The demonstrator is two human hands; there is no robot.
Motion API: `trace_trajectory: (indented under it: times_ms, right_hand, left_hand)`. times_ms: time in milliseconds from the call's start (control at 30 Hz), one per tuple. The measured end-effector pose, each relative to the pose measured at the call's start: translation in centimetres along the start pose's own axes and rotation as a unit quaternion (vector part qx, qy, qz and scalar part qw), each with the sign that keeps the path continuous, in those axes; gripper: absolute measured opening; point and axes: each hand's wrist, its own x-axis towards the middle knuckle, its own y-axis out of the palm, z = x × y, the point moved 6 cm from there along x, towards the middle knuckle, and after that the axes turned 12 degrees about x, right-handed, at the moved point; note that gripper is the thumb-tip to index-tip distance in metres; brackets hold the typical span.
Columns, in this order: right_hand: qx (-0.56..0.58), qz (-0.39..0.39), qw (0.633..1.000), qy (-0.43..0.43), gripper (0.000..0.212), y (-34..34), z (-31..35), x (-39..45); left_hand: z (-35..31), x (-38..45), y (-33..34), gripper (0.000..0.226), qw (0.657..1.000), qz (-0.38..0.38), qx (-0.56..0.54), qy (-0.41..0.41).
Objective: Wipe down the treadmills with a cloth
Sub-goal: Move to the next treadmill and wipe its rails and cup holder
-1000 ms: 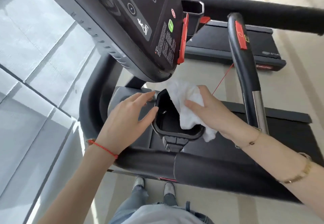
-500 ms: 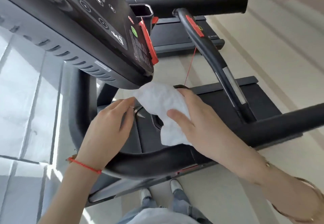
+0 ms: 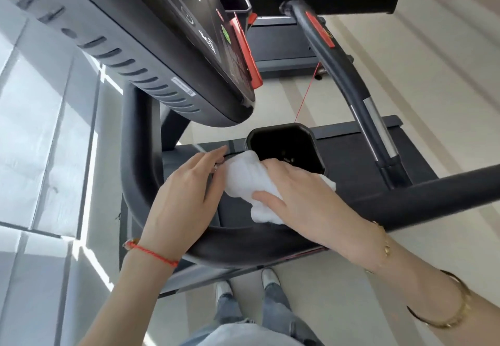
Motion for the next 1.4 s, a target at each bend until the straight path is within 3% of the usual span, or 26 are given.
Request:
trace_trajectory:
  times_ms: [100,233,400,567,667,833,933,1033,1300,1400]
  right_hand:
    - [0.047,0.042,0.998,0.001,0.035,-0.3,-0.6,1.1]
    - [0.082,0.032,0.996,0.031,0.038,0.1,-0.8,3.7]
    - [0.027,0.046,0.994,-0.092,0.036,-0.8,-1.7,-0.3]
    - [-0.012,0.097,0.985,-0.14,0.042,-3.1,-4.1,-1.6]
    - [0.002,0.055,0.98,-0.193,0.047,-4.9,-4.3,-2.2]
    - [-0.001,-0.102,0.965,-0.241,0.047,-8.8,-4.4,1.6]
    - [0.01,0.016,0.986,-0.169,0.051,-6.9,-5.9,5.7]
    - [0.001,0.122,0.981,-0.154,0.048,-4.1,-6.1,8.3]
    - [0.077,0.104,0.984,-0.12,0.044,-4.8,-10.1,7.6]
    - [0.061,0.128,0.978,-0.153,0.044,-4.2,-8.3,8.6]
  left_hand:
    - [-0.2,0.1,0.1,0.036,1.0,0.001,0.001,-0.005]
    - [-0.2,-0.1,-0.1,0.034,1.0,-0.016,0.004,-0.022]
    - [-1.2,-0.1,0.2,0.035,0.999,-0.03,-0.001,-0.044]
    - [-3.4,0.0,0.9,0.037,0.998,-0.032,0.001,-0.048]
    - [-4.3,0.3,1.4,0.039,0.998,-0.036,0.009,-0.059]
    - [-4.9,0.9,2.4,0.031,0.994,-0.056,0.035,-0.089]
    - [-4.8,1.1,3.2,0.039,0.99,-0.071,0.046,-0.112]
    - [-4.7,1.3,3.7,0.036,0.989,-0.075,0.031,-0.123]
    - [-4.4,1.5,3.7,0.042,0.986,-0.09,0.042,-0.132]
    - [-4.3,1.5,3.7,0.041,0.985,-0.091,0.046,-0.137]
